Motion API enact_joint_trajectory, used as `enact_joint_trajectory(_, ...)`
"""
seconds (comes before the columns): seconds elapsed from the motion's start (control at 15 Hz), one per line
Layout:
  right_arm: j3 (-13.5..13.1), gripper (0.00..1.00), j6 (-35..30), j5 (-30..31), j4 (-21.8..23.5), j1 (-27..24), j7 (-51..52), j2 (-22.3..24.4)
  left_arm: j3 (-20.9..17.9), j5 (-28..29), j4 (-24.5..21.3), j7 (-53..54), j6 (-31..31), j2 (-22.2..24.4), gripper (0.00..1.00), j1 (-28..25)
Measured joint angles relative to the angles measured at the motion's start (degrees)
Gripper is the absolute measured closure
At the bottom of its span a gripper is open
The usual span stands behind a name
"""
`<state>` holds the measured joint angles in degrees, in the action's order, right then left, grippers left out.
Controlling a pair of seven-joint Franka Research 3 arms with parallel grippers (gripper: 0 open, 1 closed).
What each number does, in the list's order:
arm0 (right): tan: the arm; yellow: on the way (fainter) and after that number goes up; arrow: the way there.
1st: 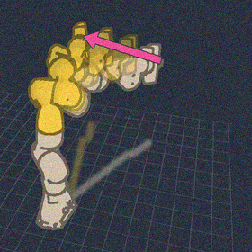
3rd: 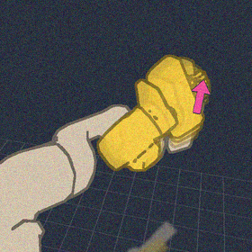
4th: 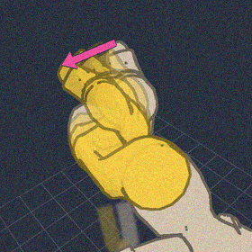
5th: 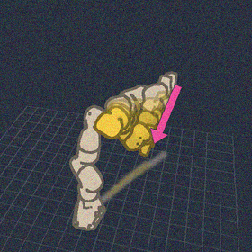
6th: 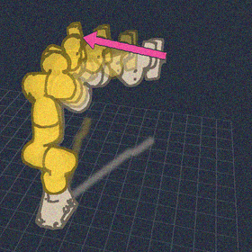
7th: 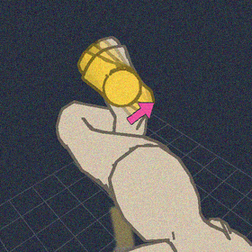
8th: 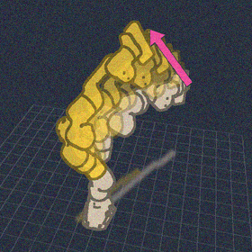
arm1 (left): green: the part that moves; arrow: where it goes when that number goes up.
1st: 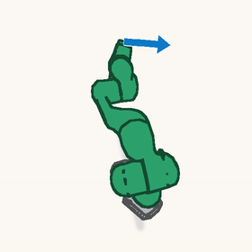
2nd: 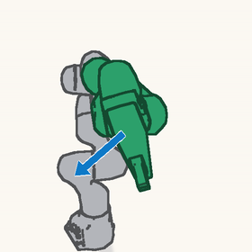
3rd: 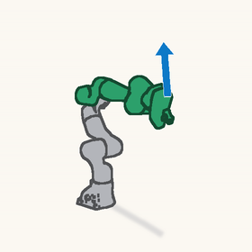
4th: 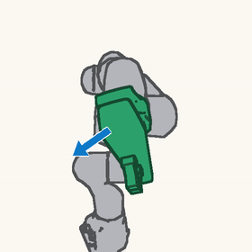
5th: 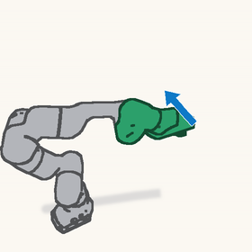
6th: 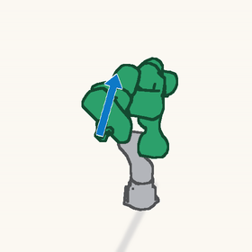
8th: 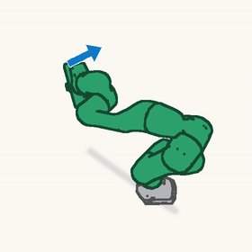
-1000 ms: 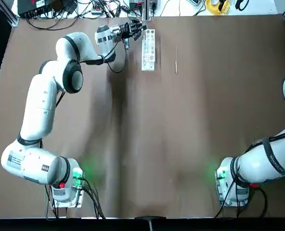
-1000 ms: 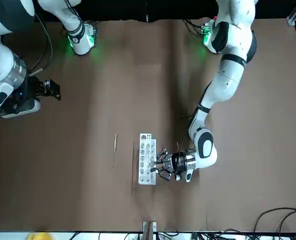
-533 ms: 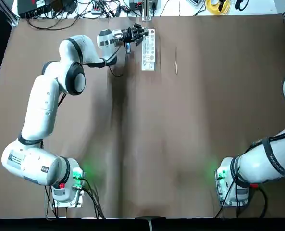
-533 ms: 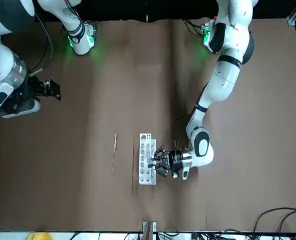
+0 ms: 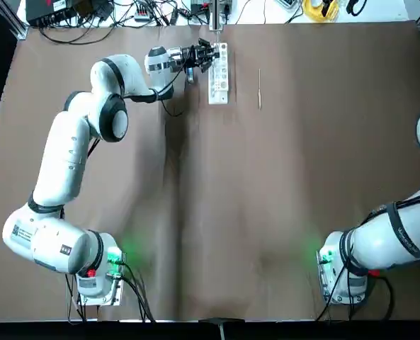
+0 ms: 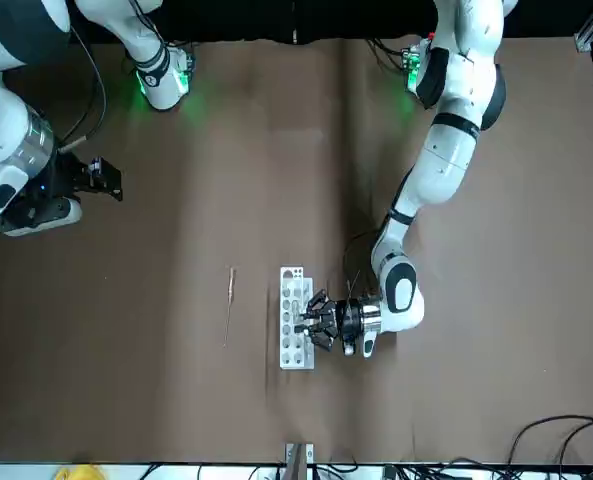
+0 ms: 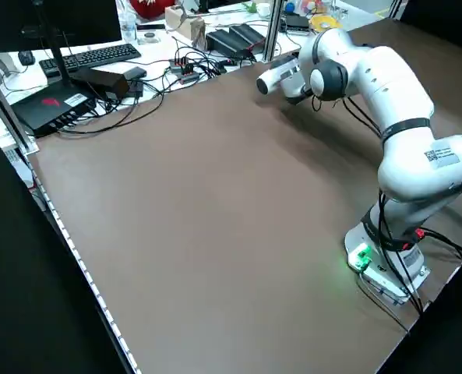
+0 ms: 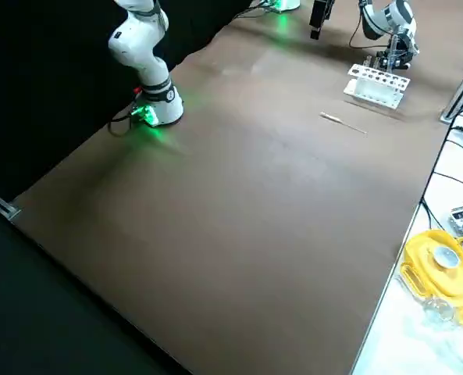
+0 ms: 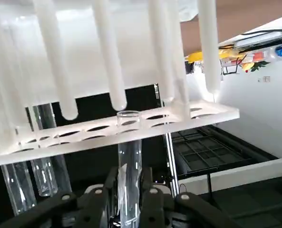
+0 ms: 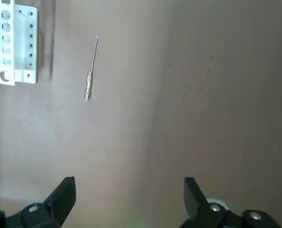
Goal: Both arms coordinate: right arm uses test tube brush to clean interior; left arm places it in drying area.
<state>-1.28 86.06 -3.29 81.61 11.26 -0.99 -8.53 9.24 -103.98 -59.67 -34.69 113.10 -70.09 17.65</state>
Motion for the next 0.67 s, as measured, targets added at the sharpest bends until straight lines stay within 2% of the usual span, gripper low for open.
enact_joint_trajectory(0.67,0.06,0.00,0.09,0.00,0.00,0.20,0.00,0.00,-0.01,0.00,1.23,-1.94,-0.03,1.24,0.76,-1.45)
